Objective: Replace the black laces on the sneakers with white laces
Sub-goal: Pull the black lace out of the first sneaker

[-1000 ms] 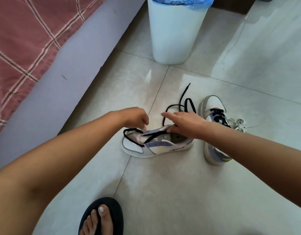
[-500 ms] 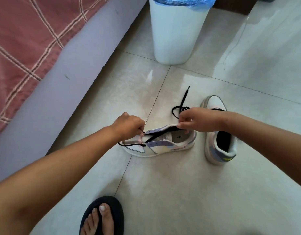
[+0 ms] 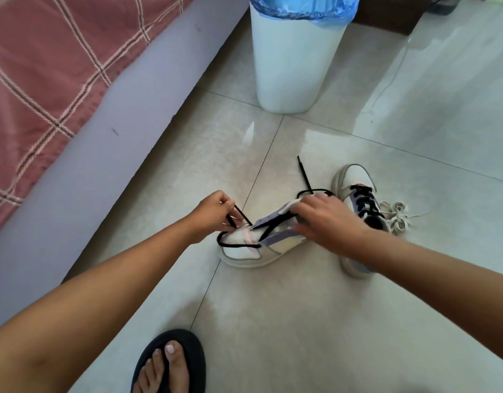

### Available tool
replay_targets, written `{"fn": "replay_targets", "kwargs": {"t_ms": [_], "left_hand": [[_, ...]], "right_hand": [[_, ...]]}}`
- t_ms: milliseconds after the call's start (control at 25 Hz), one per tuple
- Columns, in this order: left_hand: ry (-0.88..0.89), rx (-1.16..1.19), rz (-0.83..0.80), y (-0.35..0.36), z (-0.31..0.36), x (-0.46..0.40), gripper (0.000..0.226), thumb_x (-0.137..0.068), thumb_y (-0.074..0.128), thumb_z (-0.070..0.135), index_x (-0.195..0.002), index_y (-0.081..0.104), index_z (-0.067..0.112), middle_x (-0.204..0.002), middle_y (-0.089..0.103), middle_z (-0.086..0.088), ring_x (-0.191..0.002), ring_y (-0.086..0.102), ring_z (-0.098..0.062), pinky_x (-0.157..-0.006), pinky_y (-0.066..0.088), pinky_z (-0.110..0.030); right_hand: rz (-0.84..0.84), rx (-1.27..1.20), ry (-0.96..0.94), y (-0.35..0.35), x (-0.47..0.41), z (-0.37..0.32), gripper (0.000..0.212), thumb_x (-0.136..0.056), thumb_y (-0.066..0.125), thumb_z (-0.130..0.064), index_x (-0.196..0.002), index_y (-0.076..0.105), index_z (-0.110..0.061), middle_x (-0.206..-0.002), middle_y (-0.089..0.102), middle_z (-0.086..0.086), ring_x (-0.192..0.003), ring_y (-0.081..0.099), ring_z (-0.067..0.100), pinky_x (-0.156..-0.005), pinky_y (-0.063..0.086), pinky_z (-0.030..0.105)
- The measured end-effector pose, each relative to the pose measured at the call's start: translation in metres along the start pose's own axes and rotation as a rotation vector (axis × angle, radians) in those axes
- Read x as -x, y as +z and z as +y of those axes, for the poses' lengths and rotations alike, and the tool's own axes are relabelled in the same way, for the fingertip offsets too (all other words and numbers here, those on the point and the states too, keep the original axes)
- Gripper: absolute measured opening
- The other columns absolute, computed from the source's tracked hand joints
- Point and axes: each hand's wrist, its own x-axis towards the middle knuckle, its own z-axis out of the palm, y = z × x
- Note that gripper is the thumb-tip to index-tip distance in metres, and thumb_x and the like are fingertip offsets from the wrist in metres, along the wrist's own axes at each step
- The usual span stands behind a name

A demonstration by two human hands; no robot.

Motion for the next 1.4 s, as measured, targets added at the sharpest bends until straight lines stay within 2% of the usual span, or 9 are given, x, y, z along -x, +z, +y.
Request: {"fn": "replay_targets", "kwargs": {"t_ms": [160,320,560,720,840,960,1160,1280,1400], "left_hand": [[0.008,0.425,-0.044,0.013,0.009,0.008,0.024,-0.104,0.028,0.013,-0.084,0.04,0.008,-0.091,0.067,-0.014,-0.075,0.068,-0.023,-0.077,0.055,-0.034],[-0.063,0.567,0.009,-0.011,0.002,0.004,0.028,-0.104,0.031,0.021,-0.077,0.04,0.016,-0.06,0.065,0.002,-0.058,0.057,-0.014,-0.064,0.043,-0.028],[-0.274,0.558,0.39,-0.083,-0.028,-0.013,0.03,-0.103,0.027,0.016,-0.075,0.039,0.021,-0.06,0.055,0.003,-0.033,0.038,-0.007,-0.043,0.028,-0.017],[-0.319,-0.342,0.456,-0.061,-0.04,-0.018,0.023,-0.097,0.039,0.014,-0.114,0.048,0.002,-0.102,0.065,-0.012,-0.072,0.068,-0.022,-0.064,0.052,-0.034],[0.153,-0.912,0.264,-0.016,-0.014,-0.014,0.04,-0.097,0.045,0.026,-0.134,0.04,0.012,-0.137,0.048,-0.009,-0.122,0.049,-0.03,-0.097,0.039,-0.039],[0.471,-1.214,-0.103,0.018,0.004,-0.018,0.037,-0.097,0.047,0.036,-0.128,0.05,0.015,-0.127,0.056,-0.004,-0.118,0.051,-0.024,-0.092,0.038,-0.033],[0.636,-1.553,-0.11,0.02,0.014,-0.026,0.013,-0.098,0.045,0.028,-0.089,0.043,0.019,-0.1,0.065,0.0,-0.093,0.059,-0.026,-0.066,0.025,-0.027],[0.497,-1.483,0.032,-0.028,0.004,-0.026,0.012,-0.094,0.046,0.011,-0.09,0.043,0.022,-0.108,0.066,0.005,-0.099,0.06,-0.023,-0.064,0.035,-0.027],[-0.079,-1.659,0.168,-0.104,-0.026,-0.02,0.023,-0.095,0.045,0.018,-0.116,0.053,0.017,-0.123,0.059,-0.004,-0.113,0.057,-0.025,-0.085,0.045,-0.032]], "right_hand": [[-0.068,0.005,-0.132,0.024,-0.004,-0.006,0.027,-0.062,0.082,-0.018,-0.065,0.057,-0.01,-0.061,0.057,0.007,-0.055,0.057,0.027,-0.047,0.046,0.031],[-0.022,0.033,-0.103,0.022,-0.007,0.003,0.03,-0.061,0.085,-0.013,-0.066,0.057,-0.007,-0.061,0.057,0.009,-0.053,0.056,0.029,-0.043,0.045,0.031],[-0.014,0.17,-0.108,0.016,-0.002,0.015,0.034,-0.056,0.088,-0.014,-0.069,0.057,-0.01,-0.062,0.053,0.005,-0.052,0.051,0.026,-0.042,0.036,0.029],[-0.04,0.221,-0.17,0.023,-0.007,0.008,0.037,-0.045,0.086,-0.005,-0.071,0.061,-0.01,-0.064,0.053,0.005,-0.054,0.052,0.025,-0.043,0.039,0.03],[-0.034,0.232,-0.21,0.023,-0.011,0.011,0.037,-0.041,0.079,0.0,-0.071,0.061,-0.01,-0.064,0.054,0.005,-0.055,0.053,0.026,-0.045,0.04,0.028],[-0.035,0.233,-0.223,0.023,-0.01,0.01,0.035,-0.041,0.076,0.001,-0.07,0.06,-0.011,-0.064,0.054,0.005,-0.055,0.053,0.025,-0.046,0.037,0.028],[-0.039,0.222,-0.205,0.022,-0.007,0.012,0.036,-0.045,0.085,-0.008,-0.07,0.061,-0.014,-0.063,0.053,0.002,-0.054,0.053,0.024,-0.046,0.034,0.026],[0.014,0.157,-0.161,0.017,-0.001,0.022,0.035,-0.05,0.09,-0.018,-0.07,0.062,-0.012,-0.06,0.053,0.003,-0.051,0.053,0.025,-0.043,0.03,0.025],[0.027,0.175,-0.114,0.015,0.009,0.035,0.033,-0.051,0.089,-0.015,-0.072,0.063,-0.012,-0.062,0.055,0.004,-0.05,0.053,0.025,-0.042,0.034,0.027]]}}
